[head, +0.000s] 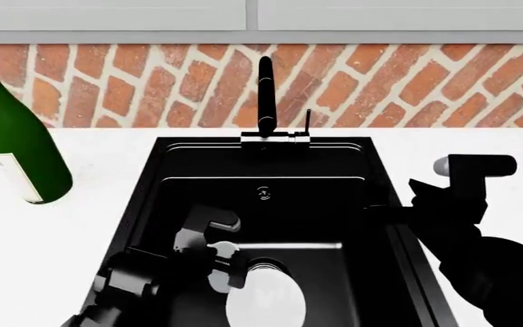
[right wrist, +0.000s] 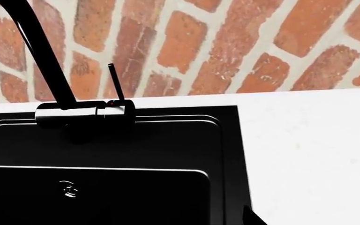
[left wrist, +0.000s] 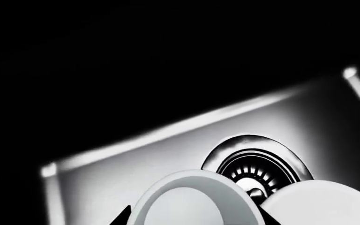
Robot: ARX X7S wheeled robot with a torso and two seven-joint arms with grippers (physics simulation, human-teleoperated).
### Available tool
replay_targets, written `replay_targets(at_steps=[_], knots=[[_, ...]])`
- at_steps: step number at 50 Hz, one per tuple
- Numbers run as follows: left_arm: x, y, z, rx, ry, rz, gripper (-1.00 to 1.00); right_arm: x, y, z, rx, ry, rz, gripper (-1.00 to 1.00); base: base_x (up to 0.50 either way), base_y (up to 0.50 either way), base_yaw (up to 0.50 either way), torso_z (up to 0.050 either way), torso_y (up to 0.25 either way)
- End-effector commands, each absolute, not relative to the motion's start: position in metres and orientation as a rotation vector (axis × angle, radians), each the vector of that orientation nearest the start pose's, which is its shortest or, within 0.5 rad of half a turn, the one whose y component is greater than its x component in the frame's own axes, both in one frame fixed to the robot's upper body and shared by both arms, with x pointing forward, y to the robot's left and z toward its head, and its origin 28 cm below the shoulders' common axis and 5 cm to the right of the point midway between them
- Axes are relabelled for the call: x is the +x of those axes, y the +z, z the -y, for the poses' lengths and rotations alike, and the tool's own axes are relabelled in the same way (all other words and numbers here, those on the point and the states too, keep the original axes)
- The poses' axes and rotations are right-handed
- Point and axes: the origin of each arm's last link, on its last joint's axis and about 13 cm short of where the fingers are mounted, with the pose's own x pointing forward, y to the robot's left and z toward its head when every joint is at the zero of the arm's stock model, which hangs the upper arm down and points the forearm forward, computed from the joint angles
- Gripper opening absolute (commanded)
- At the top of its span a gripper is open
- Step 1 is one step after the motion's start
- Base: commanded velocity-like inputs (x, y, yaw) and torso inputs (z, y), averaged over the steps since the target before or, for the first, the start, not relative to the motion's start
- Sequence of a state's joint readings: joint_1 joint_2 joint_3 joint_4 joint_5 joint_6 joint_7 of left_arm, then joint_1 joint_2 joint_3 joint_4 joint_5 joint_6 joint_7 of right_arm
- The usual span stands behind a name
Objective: Pick the cup and bowl from the sink and place them on the counter for drying.
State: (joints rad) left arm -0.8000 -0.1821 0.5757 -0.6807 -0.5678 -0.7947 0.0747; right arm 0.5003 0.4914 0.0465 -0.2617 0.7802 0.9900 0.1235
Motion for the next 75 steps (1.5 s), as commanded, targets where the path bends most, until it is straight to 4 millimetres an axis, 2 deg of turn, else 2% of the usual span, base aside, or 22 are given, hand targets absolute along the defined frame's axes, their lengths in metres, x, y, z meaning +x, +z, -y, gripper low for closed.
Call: replay_targets(at_steps=[1,21,26,29,30,32,36,38,41,47,53,55,60,66,75], knots=[[0.320,0.065,-0.219,0.070,-0.326,-0.773,-1.00,0.267,0.154,0.180,0.114,0.150,-0.250,1.00,0.00,0.00,0.00,0.000,0.000],[0.302,0.127,-0.221,0.082,-0.375,-0.652,-1.00,0.270,0.152,0.178,0.120,0.167,-0.256,1.00,0.00,0.00,0.00,0.000,0.000],[0.301,0.153,-0.220,0.096,-0.396,-0.611,-1.00,0.270,0.153,0.177,0.118,0.172,-0.266,1.00,0.00,0.00,0.00,0.000,0.000],[0.300,0.162,-0.223,0.128,-0.396,-0.606,-1.00,0.270,0.157,0.178,0.113,0.173,-0.264,1.00,0.00,0.00,0.00,0.000,0.000],[0.298,0.169,-0.227,0.135,-0.396,-0.597,-1.00,0.270,0.158,0.178,0.114,0.172,-0.263,1.00,0.00,0.00,0.00,0.000,0.000],[0.300,0.181,-0.224,0.124,-0.400,-0.584,-1.00,0.270,0.157,0.178,0.112,0.172,-0.267,1.00,0.00,0.00,0.00,0.000,0.000],[0.299,0.210,-0.236,0.104,-0.374,-0.562,-1.00,0.272,0.162,0.180,0.114,0.177,-0.258,1.00,0.00,0.00,0.00,0.000,0.000],[0.296,0.218,-0.240,0.118,-0.368,-0.563,-1.00,0.273,0.164,0.180,0.109,0.181,-0.257,1.00,0.00,0.00,0.00,0.000,0.000],[0.294,0.221,-0.241,0.060,-0.329,-0.587,-1.00,0.275,0.167,0.180,0.116,0.178,-0.240,1.00,0.00,0.00,0.00,0.000,0.000],[0.281,0.239,-0.253,0.100,-0.267,-0.538,-1.00,0.276,0.164,0.180,0.112,0.176,-0.238,1.00,0.00,0.00,0.00,0.000,0.002],[0.270,0.255,-0.271,0.069,-0.202,-0.556,-1.00,0.277,0.161,0.181,0.118,0.175,-0.240,1.00,0.00,0.00,0.00,0.000,0.000],[0.266,0.260,-0.283,0.057,-0.146,-0.552,-1.00,0.278,0.161,0.179,0.116,0.179,-0.247,1.00,0.00,0.00,0.00,0.000,0.000],[0.257,0.259,-0.299,0.062,-0.074,-0.588,-1.00,0.276,0.165,0.176,0.096,0.197,-0.256,1.00,0.00,0.00,0.00,0.000,0.000],[0.244,0.271,-0.317,0.050,0.012,-0.595,-1.00,0.277,0.164,0.174,0.094,0.218,-0.264,1.00,0.00,0.00,0.00,0.000,0.000],[0.225,0.266,-0.343,0.017,0.134,-0.620,-1.00,0.274,0.163,0.171,0.099,0.240,-0.263,1.00,0.00,0.00,0.00,0.000,0.000]])
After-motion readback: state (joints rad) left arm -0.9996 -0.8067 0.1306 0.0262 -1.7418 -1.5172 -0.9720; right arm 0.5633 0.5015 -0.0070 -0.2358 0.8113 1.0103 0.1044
